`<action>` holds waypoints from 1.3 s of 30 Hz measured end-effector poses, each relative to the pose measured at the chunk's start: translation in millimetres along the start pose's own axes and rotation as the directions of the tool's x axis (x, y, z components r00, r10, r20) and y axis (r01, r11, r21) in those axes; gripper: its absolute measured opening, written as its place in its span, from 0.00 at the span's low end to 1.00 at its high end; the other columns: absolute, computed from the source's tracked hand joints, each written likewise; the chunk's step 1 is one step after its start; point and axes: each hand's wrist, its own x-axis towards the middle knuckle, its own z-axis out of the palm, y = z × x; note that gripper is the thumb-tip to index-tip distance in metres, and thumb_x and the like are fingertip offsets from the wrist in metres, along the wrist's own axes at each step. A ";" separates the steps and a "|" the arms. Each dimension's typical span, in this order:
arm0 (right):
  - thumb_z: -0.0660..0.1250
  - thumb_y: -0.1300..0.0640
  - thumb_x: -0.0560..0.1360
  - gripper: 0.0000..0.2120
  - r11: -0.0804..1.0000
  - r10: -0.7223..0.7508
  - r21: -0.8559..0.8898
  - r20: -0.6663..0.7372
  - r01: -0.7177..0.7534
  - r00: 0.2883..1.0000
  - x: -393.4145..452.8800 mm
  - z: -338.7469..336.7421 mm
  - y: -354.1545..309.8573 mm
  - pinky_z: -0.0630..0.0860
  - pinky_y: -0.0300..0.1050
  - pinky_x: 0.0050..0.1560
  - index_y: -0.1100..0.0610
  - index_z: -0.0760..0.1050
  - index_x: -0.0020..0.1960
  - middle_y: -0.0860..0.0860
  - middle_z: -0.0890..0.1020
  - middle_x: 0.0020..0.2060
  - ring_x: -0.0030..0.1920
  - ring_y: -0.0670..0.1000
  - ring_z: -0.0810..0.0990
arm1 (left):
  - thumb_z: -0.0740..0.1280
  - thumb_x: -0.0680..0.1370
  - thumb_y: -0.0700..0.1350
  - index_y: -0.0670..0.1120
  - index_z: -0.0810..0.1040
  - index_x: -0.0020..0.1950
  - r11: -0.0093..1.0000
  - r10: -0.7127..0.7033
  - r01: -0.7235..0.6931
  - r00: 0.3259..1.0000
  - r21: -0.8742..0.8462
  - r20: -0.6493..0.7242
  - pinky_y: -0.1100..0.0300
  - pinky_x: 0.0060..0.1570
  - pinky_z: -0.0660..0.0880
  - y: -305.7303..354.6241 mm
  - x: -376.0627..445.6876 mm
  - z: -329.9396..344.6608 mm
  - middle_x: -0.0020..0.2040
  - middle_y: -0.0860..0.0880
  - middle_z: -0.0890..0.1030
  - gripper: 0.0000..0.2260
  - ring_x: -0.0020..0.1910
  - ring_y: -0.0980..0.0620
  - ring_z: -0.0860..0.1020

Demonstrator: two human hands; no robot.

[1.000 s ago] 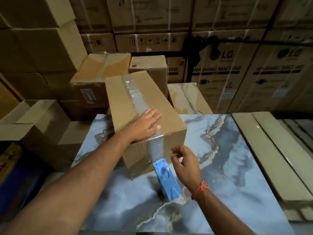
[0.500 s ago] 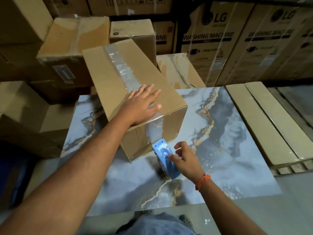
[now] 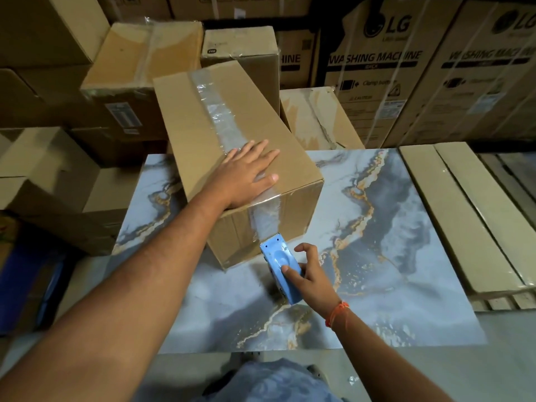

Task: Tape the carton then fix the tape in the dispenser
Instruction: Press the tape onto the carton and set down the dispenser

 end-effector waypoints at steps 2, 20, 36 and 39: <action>0.67 0.51 0.79 0.17 0.999 -0.019 0.050 0.013 0.019 1.000 -3.1 0.3 0.4 0.73 0.39 0.38 0.40 0.61 0.60 0.58 0.78 0.37 0.36 0.49 0.75 | 0.51 0.82 0.63 0.60 0.52 0.83 1.000 0.001 -0.001 1.000 -0.002 -0.002 0.47 0.81 0.46 0.0 -0.6 0.1 0.85 0.54 0.49 0.29 0.83 0.52 0.47; 0.65 0.57 0.82 0.11 0.928 0.009 0.371 0.054 -0.028 0.999 -21.0 -1.6 -12.5 0.80 0.53 0.46 0.48 0.77 0.62 0.65 0.83 0.53 0.44 0.55 0.83 | 0.50 0.83 0.63 0.61 0.51 0.83 1.000 -0.011 0.011 1.000 -0.002 0.005 0.48 0.81 0.45 -0.9 -1.1 0.4 0.85 0.55 0.48 0.28 0.83 0.53 0.45; 0.65 0.57 0.81 0.14 0.967 -0.077 0.241 -0.005 0.076 0.997 -35.3 -1.0 7.1 0.78 0.52 0.63 0.47 0.76 0.66 0.47 0.79 0.64 0.62 0.52 0.80 | 0.49 0.82 0.65 0.61 0.52 0.83 1.000 -0.007 0.007 1.000 -0.006 0.002 0.45 0.81 0.46 -2.3 0.2 2.9 0.85 0.55 0.49 0.29 0.83 0.52 0.46; 0.65 0.55 0.81 0.14 0.965 -0.048 0.258 0.026 0.040 0.998 -34.3 -1.8 -0.1 0.79 0.56 0.60 0.45 0.76 0.65 0.49 0.80 0.63 0.58 0.54 0.81 | 0.49 0.82 0.64 0.61 0.52 0.83 1.000 -0.010 0.010 1.000 0.001 0.001 0.45 0.81 0.45 -2.2 -0.1 2.4 0.85 0.55 0.48 0.29 0.83 0.52 0.45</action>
